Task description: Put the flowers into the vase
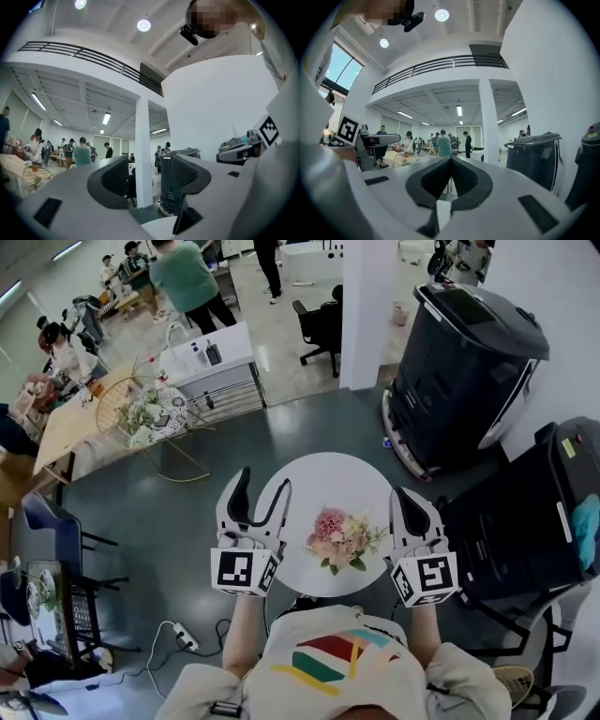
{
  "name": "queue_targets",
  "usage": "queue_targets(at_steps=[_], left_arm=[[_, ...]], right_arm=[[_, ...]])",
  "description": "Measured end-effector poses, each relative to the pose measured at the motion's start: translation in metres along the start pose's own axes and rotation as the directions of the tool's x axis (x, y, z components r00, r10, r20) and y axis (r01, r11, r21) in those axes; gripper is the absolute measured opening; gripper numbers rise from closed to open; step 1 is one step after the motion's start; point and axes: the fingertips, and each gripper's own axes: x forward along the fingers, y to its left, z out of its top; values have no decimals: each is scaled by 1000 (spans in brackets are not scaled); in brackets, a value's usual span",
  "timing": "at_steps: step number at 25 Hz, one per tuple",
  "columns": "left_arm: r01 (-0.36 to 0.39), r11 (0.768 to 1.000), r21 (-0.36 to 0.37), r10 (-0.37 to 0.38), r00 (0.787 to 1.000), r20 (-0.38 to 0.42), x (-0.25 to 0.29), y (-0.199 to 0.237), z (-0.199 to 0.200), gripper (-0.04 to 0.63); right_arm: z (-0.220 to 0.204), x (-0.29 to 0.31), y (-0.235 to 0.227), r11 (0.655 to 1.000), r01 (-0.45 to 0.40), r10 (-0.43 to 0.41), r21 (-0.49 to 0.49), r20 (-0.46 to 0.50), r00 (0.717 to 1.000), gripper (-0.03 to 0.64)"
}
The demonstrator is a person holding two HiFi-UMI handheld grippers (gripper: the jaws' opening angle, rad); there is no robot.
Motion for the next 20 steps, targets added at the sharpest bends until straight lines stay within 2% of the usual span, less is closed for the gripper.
queue_targets(at_steps=[3, 5, 10, 14, 20], left_arm=[[-92, 996, -19, 92, 996, 7, 14, 3, 19, 144], [-123, 992, -40, 123, 992, -2, 16, -3, 21, 8], [-101, 994, -40, 99, 994, -46, 19, -14, 12, 8], [-109, 994, -28, 107, 993, -46, 16, -8, 12, 8], [-131, 991, -24, 130, 991, -42, 8, -4, 15, 8]], right_arm=[[15, 9, -6, 999, 31, -31, 15, 40, 999, 3], [17, 10, -7, 998, 37, -39, 45, 54, 998, 3], [9, 11, -9, 993, 60, -64, 99, 30, 998, 3], [5, 15, -6, 988, 29, -33, 152, 22, 999, 3], [9, 16, 8, 991, -18, 16, 135, 16, 1000, 3]])
